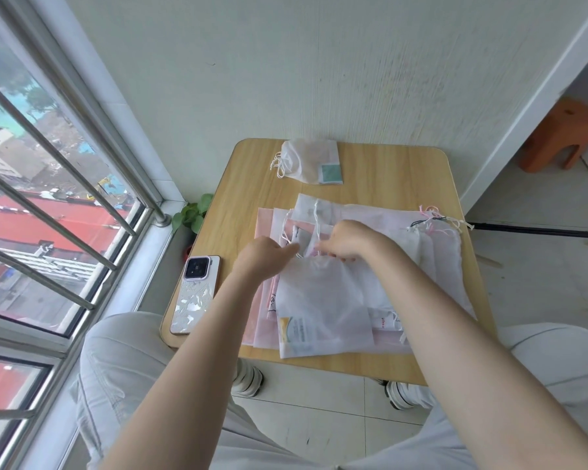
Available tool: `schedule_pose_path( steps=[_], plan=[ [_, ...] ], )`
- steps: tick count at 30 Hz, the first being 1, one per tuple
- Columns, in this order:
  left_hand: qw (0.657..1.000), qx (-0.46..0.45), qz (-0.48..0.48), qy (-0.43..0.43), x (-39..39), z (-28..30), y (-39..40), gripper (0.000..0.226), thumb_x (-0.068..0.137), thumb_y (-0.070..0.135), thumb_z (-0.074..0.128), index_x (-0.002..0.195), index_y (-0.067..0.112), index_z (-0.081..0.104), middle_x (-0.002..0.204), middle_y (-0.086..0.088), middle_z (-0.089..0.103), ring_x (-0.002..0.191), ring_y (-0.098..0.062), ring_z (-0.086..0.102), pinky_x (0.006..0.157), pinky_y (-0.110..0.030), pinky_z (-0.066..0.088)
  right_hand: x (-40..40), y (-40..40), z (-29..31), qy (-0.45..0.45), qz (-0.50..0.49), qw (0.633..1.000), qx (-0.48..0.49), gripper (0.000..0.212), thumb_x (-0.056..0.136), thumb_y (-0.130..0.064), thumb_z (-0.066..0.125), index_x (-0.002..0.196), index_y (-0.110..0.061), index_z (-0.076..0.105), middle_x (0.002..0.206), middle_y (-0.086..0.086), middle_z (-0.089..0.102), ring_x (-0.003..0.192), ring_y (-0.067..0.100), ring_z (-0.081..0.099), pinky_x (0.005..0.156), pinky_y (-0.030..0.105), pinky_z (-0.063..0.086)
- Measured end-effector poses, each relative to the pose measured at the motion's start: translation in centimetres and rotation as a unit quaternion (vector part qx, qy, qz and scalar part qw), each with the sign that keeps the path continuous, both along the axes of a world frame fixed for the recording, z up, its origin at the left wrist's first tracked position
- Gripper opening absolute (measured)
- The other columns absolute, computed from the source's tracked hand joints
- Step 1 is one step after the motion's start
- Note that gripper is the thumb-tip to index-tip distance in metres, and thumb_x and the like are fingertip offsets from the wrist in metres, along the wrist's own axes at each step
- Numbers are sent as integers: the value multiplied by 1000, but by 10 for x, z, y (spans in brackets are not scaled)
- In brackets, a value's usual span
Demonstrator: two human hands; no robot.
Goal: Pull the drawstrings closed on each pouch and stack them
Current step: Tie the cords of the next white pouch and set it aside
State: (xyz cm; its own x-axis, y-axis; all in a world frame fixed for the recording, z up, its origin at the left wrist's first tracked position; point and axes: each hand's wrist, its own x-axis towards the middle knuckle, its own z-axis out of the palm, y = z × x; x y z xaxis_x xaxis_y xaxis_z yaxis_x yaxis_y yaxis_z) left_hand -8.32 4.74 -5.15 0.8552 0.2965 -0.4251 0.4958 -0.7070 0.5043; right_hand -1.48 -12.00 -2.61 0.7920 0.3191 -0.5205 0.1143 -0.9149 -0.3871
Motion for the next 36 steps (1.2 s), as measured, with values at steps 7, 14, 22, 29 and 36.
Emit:
schedule_pose_path(
  steps=[7,14,22,29,36],
  plan=[
    [991,-116,62,-39,-2,2,-18,47,80,24,67,49,20,32,43,9,22,53,-15,23,52,-29,16,-13,7,-2,7,-10,997,73,31,84,-28,65,57,-18,55,57,-1,42,51,14,39,48,24,29],
    [890,-408,149,-139,-10,3,-20,20,77,27,75,83,9,78,87,-10,74,82,-22,66,85,-38,52,-17,6,-3,34,-17,992,124,24,86,-29,67,81,-6,72,72,2,57,68,16,51,60,25,38],
    [869,-467,106,-128,-11,8,-19,16,94,13,62,99,2,73,69,-2,61,60,-12,54,60,-19,46,-8,5,-7,-48,-155,952,260,34,83,-30,61,76,3,63,72,7,61,70,20,56,76,34,51],
    [880,-464,74,-68,-8,15,-20,15,93,13,62,89,3,73,66,-4,58,58,-13,52,59,-21,45,-13,13,10,-98,-184,877,432,18,90,-17,61,75,-12,68,74,-3,68,70,8,61,72,24,52],
    [896,-440,11,-65,-9,18,-20,22,97,10,48,96,1,68,61,-9,53,58,-17,48,61,-24,37,-14,15,10,-25,-188,847,496,16,95,-9,51,84,-4,61,82,12,69,80,26,70,78,31,58]
  ],
)
